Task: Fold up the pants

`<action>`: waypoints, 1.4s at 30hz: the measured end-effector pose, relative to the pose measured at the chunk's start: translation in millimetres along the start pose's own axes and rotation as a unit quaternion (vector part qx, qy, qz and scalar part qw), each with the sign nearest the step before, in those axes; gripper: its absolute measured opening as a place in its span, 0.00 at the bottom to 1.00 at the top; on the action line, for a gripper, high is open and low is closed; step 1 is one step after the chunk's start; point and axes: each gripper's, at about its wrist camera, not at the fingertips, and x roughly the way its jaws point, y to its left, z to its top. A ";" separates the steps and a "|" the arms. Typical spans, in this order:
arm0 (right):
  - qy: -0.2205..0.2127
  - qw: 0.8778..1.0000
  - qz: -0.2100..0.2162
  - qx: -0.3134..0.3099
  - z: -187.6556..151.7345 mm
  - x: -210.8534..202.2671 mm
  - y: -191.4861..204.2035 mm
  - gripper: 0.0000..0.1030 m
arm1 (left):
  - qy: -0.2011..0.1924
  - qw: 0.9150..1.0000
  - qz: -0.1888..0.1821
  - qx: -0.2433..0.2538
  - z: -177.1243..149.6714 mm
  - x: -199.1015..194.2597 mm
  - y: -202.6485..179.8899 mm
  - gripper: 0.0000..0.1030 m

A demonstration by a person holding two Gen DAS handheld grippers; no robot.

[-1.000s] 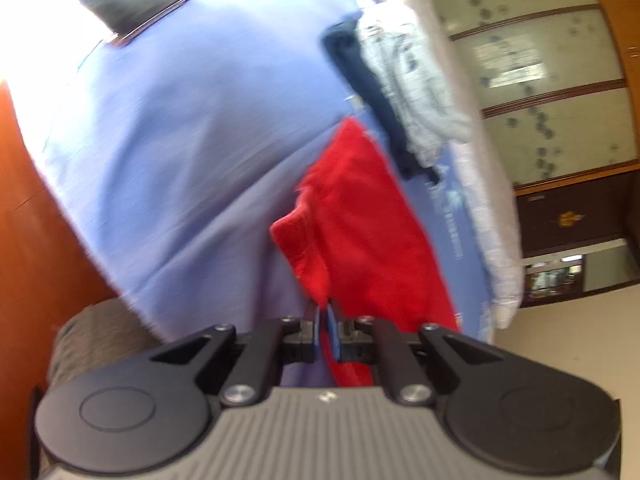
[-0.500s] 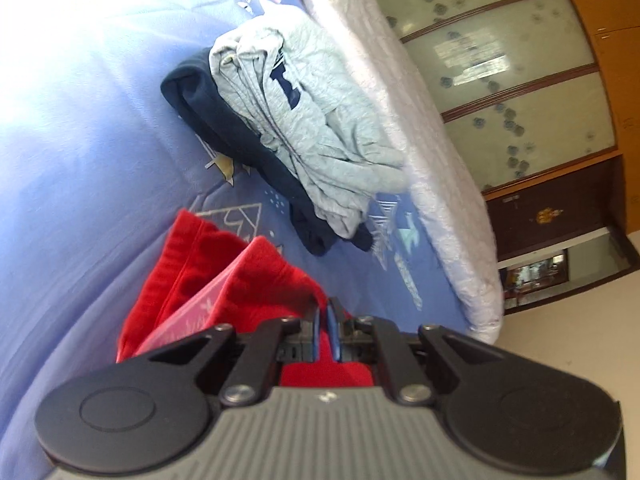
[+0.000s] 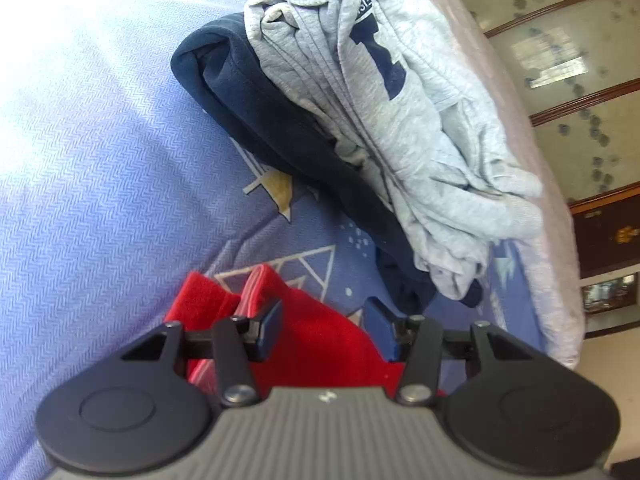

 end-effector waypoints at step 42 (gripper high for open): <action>0.015 0.971 0.055 0.233 -48.4 -106.3 -147.0 0.23 | 0.061 0.996 -0.061 -0.018 -84.0 -43.0 62.6 0.34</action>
